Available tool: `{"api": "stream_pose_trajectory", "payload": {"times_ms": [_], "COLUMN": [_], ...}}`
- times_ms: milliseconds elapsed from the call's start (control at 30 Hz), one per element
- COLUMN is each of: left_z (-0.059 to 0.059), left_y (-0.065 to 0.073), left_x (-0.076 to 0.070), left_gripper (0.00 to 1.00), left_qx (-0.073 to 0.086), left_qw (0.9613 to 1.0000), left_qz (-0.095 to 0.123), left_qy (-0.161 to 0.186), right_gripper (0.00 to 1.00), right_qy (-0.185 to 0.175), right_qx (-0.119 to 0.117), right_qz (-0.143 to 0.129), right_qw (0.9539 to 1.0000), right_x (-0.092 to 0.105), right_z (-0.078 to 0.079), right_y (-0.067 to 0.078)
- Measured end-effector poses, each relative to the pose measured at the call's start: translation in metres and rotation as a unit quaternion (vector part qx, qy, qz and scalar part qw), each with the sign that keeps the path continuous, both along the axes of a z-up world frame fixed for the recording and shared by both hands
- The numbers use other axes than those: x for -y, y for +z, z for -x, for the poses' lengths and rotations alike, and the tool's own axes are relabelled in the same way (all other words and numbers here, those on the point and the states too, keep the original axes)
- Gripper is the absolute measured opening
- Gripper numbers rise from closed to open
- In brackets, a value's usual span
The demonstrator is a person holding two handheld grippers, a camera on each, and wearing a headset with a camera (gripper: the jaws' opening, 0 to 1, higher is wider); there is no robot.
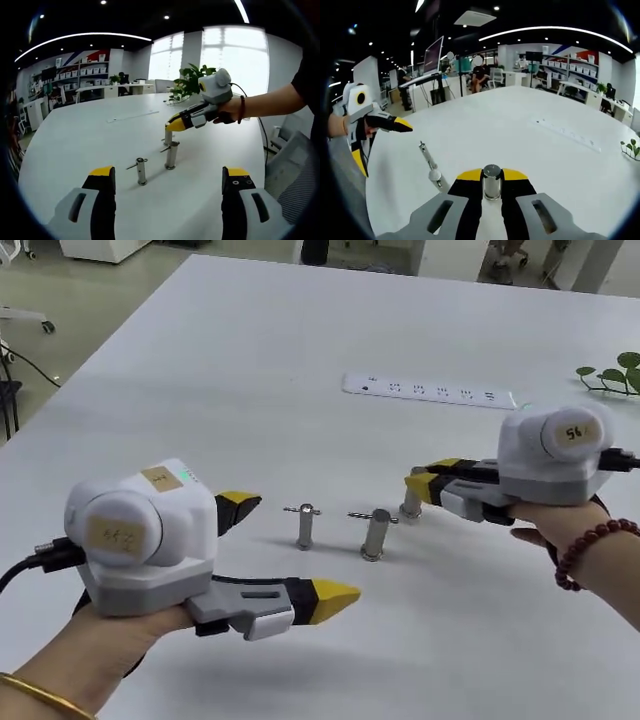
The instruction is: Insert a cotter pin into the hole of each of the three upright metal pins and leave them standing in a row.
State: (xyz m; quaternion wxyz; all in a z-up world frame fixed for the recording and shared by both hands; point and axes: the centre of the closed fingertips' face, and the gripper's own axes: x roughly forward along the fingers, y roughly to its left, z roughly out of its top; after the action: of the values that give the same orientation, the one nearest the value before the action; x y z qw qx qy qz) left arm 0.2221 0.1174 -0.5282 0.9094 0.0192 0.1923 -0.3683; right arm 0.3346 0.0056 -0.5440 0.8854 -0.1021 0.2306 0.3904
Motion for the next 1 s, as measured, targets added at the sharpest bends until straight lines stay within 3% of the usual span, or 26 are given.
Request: {"api": "stream_pose_trajectory", "payload": {"times_ms": [467,767,1000], "left_z": [0.002,0.003,0.003], "left_y": [0.002,0.003,0.004], "left_x": [0.002,0.003,0.004], "left_gripper": [0.87,0.87,0.87], "left_qx": [0.002,0.001,0.002], "left_qw": [1.0,1.0,1.0], "left_qz": [0.003,0.003,0.008], "left_qy": [-0.002,-0.003,-0.002], "right_gripper": [0.07,0.07,0.07], "right_qy": [-0.007,0.0,0.001], "right_qx": [-0.001,-0.005,-0.005], "right_qz": [0.003,0.001,-0.008], "right_qw": [1.0,1.0,0.9999], "right_x": [0.01,0.004,-0.003], "right_z": [0.04,0.065,0.074], "right_y": [0.001,-0.002,-0.002]}}
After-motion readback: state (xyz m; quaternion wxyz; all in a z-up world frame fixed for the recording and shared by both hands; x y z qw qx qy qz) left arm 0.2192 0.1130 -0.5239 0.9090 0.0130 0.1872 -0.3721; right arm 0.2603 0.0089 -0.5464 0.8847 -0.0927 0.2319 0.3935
